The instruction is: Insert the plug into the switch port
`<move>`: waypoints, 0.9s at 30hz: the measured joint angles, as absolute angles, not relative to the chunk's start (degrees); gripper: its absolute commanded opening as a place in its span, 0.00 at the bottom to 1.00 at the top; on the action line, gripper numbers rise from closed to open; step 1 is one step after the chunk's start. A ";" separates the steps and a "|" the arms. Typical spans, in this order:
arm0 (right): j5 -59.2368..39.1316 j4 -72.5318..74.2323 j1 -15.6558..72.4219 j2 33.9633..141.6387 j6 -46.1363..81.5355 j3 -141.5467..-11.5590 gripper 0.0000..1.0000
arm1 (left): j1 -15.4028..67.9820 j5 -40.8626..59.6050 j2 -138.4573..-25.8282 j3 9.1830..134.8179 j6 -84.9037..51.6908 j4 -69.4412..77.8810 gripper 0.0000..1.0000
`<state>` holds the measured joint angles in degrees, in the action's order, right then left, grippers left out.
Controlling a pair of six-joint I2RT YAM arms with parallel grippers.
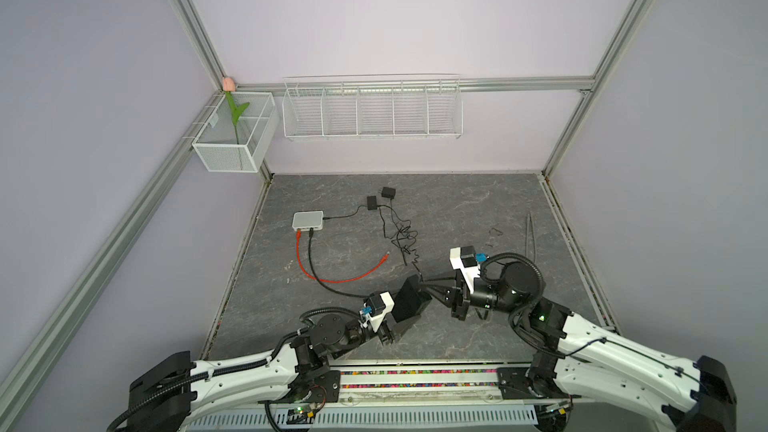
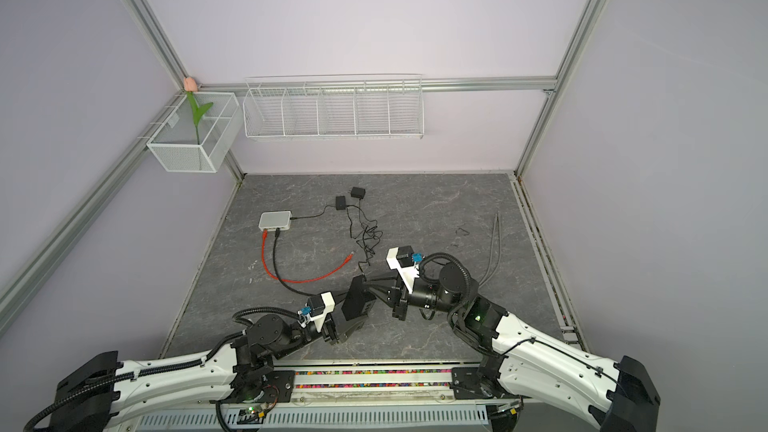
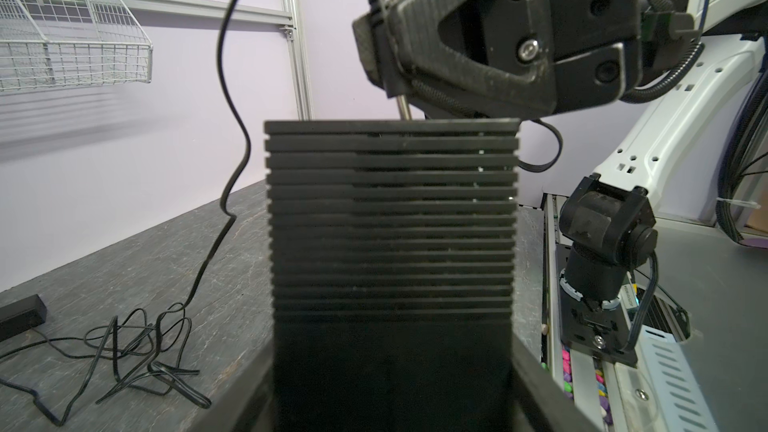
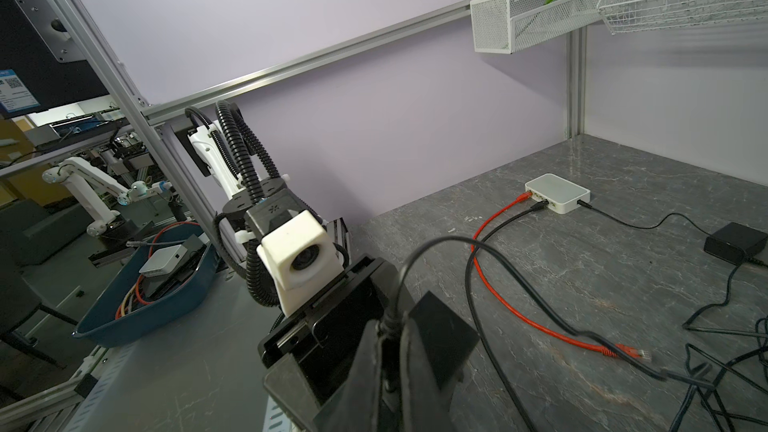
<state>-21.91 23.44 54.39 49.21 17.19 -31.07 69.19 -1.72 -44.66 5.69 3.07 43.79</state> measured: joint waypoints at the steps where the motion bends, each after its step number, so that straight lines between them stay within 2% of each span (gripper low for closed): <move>1: -21.91 23.75 54.52 49.32 17.34 -31.03 0.08 | 69.19 -1.72 -44.56 5.37 3.01 44.31 0.00; 18: -21.80 35.97 57.30 54.59 19.35 -29.98 0.08 | 69.19 -1.65 -37.47 3.25 0.99 43.83 0.00; 27: -21.89 36.91 58.74 55.40 18.92 -30.00 0.09 | 69.19 -0.38 -32.18 0.60 -0.47 43.55 0.00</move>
<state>-21.89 36.91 58.74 55.40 18.92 -30.00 69.19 -0.38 -32.18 0.60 -0.47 43.55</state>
